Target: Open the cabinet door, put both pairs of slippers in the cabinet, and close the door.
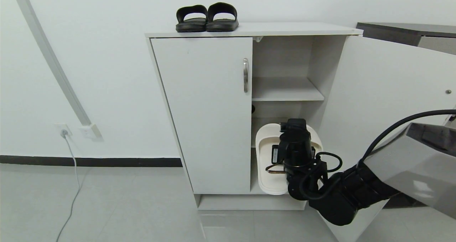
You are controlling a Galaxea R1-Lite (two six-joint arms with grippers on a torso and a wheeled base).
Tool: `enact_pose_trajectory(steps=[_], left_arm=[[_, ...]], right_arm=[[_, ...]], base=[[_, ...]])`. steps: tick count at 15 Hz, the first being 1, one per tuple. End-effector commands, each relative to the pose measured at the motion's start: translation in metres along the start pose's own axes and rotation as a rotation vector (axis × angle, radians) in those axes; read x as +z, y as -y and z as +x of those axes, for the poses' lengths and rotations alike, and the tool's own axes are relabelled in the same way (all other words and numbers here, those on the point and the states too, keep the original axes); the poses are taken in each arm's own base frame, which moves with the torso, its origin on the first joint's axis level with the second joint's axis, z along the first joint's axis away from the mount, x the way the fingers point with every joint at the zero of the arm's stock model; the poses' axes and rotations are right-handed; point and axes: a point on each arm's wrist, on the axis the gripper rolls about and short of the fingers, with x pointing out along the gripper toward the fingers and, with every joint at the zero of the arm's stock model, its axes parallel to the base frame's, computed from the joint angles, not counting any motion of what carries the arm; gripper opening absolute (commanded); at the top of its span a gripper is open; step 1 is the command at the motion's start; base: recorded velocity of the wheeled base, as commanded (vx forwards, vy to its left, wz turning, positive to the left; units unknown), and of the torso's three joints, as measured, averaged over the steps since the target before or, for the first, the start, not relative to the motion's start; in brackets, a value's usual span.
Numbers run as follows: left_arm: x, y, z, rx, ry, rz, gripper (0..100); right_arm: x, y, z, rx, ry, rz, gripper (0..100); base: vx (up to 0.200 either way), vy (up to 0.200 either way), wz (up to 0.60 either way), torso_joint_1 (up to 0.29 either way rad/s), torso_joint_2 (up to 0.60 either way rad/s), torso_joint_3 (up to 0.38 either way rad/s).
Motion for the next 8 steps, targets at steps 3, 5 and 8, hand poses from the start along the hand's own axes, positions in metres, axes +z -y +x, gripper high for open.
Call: enact_pose_trajectory(steps=[3, 5, 8], left_arm=[[0.000, 0.000, 0.000, 0.000, -0.003, -0.002, 0], [0.000, 0.000, 0.000, 0.000, -0.004, -0.002, 0], [0.000, 0.000, 0.000, 0.000, -0.003, -0.002, 0]], right_arm=[[-0.014, -0.001, 0.006, -0.009, -0.020, -0.020, 0], [-0.015, -0.001, 0.005, -0.008, -0.022, -0.024, 0], [-0.028, -0.006, 0.012, 0.000, -0.039, -0.045, 0]], base=[[0.000, -0.200, 0.00, 0.002, 0.00, 0.004], [0.000, -0.200, 0.00, 0.005, 0.00, 0.002], [0.000, 0.000, 0.00, 0.000, 0.00, 0.000]])
